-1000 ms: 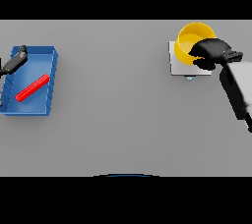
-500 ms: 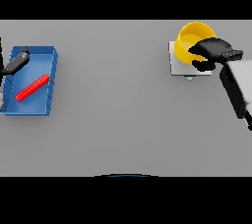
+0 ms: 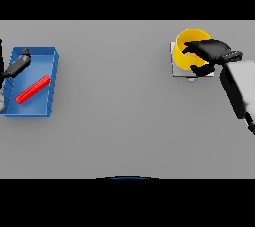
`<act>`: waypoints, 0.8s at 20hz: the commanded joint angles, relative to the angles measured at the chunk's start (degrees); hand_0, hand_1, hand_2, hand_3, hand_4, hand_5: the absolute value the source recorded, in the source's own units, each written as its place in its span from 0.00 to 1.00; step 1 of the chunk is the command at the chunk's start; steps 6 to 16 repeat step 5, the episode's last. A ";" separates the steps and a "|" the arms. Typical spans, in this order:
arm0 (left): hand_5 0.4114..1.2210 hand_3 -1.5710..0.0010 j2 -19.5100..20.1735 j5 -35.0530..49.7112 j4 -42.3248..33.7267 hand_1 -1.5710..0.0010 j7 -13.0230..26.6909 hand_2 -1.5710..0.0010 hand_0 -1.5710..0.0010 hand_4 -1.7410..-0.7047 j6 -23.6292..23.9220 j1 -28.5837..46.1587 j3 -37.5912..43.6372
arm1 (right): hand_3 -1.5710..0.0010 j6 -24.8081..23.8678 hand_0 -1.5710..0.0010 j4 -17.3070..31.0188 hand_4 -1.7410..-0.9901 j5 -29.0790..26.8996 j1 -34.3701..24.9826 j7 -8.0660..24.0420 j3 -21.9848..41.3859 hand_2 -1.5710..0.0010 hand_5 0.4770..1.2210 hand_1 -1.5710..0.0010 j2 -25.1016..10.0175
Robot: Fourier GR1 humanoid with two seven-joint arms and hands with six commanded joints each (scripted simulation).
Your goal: Pick up the red beaker and tilt it to pour out 1 green nut into yellow bowl. Pick up the yellow bowl and place it on the metallic measuring scale.
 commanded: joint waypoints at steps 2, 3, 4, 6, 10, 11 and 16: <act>0.31 1.00 0.51 0.03 -0.75 1.00 0.30 1.00 1.00 0.98 -0.22 -0.16 0.11 | 0.86 0.75 0.97 -0.05 0.31 -0.17 0.42 0.75 -0.15 0.97 0.40 0.98 -0.42; 0.31 1.00 0.66 0.15 -0.73 1.00 -0.06 1.00 1.00 0.98 -0.19 0.08 0.27 | 0.88 1.03 0.98 -0.16 0.32 -0.25 0.51 1.25 -0.23 0.97 0.38 0.98 -0.51; 0.31 1.00 0.24 0.14 0.14 1.00 -0.37 1.00 1.00 0.98 -0.28 -0.26 0.28 | 0.89 0.93 0.98 0.48 0.33 -0.12 0.50 1.52 -0.20 0.98 0.37 0.98 -0.26; 0.31 1.00 0.67 0.16 -0.09 1.00 -0.18 1.00 1.00 0.98 -0.41 -0.37 0.45 | 0.91 1.36 0.99 0.47 0.35 -0.28 0.35 1.69 -0.42 0.98 0.35 0.99 -0.72; 0.31 1.00 0.67 0.16 -0.09 1.00 -0.18 1.00 1.00 0.98 -0.41 -0.37 0.45 | 0.91 1.36 0.99 0.47 0.35 -0.28 0.35 1.69 -0.42 0.98 0.35 0.99 -0.72; 0.31 1.00 0.67 0.16 -0.09 1.00 -0.18 1.00 1.00 0.98 -0.41 -0.37 0.45 | 0.91 1.36 0.99 0.47 0.35 -0.28 0.35 1.69 -0.42 0.98 0.35 0.99 -0.72; 0.31 1.00 0.67 0.16 -0.09 1.00 -0.18 1.00 1.00 0.98 -0.41 -0.37 0.45 | 0.91 1.36 0.99 0.47 0.35 -0.28 0.35 1.69 -0.42 0.98 0.35 0.99 -0.72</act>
